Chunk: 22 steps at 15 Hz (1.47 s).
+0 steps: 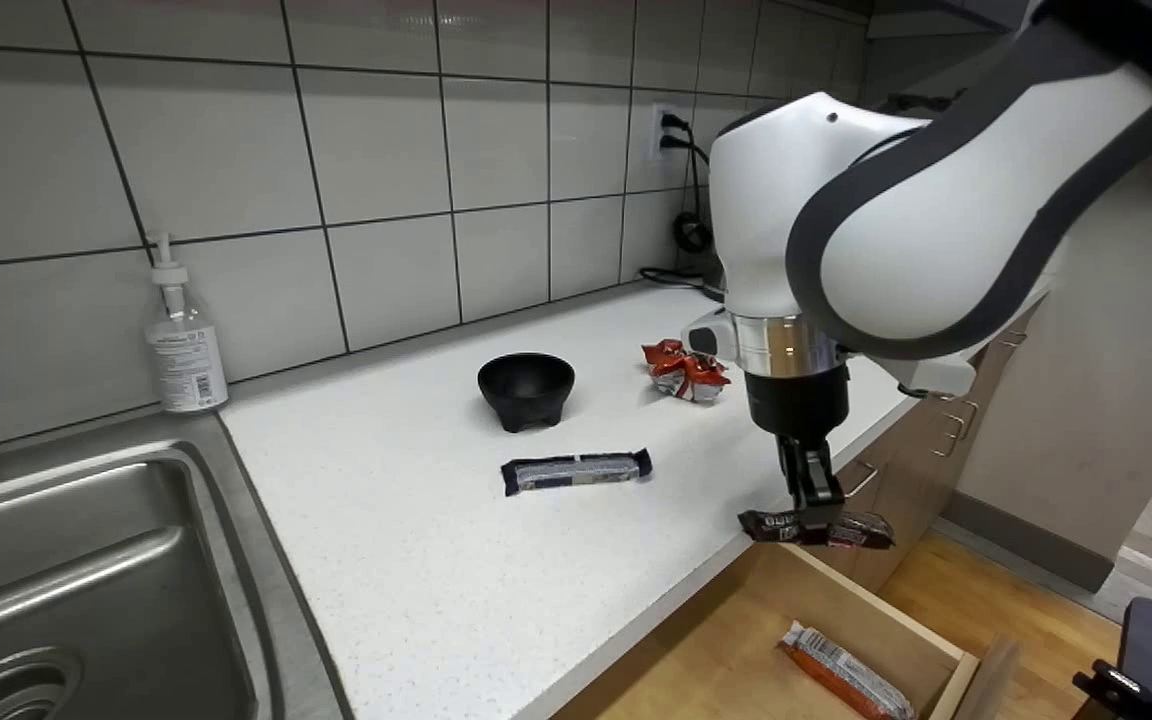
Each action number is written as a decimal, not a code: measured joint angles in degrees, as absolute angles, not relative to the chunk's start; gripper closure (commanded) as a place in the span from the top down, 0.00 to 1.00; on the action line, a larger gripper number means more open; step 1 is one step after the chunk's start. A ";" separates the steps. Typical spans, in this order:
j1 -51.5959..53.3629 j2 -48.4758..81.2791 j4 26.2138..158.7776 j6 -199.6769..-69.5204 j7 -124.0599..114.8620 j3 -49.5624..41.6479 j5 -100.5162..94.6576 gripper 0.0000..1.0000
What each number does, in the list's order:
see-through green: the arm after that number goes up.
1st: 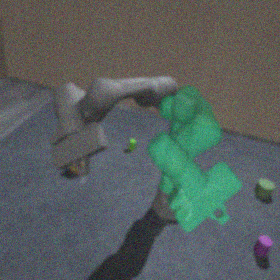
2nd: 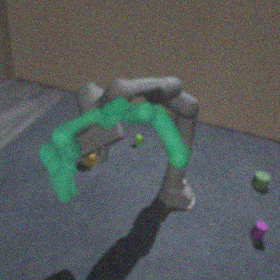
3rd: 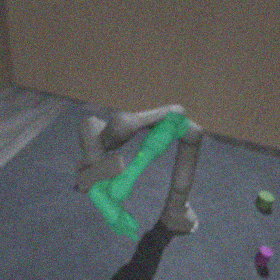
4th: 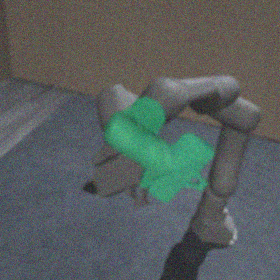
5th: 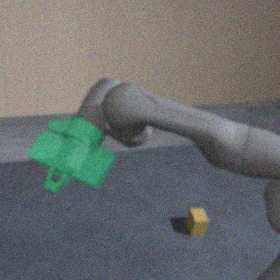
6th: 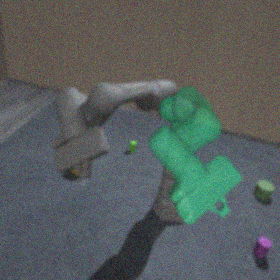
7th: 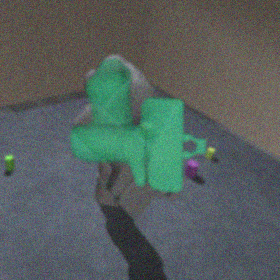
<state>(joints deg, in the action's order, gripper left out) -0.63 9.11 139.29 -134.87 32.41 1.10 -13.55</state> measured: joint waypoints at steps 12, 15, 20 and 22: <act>0.29 9.23 145.70 -141.05 29.78 1.11 -13.58 0.04; 0.72 10.64 146.09 -145.29 27.50 1.11 -13.77 0.04; 1.23 13.52 146.00 -149.48 23.28 1.08 -15.31 0.04; 1.25 14.43 145.85 -150.33 21.90 0.93 -16.23 0.04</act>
<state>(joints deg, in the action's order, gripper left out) 1.25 14.43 145.85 -150.33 21.90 0.93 -16.23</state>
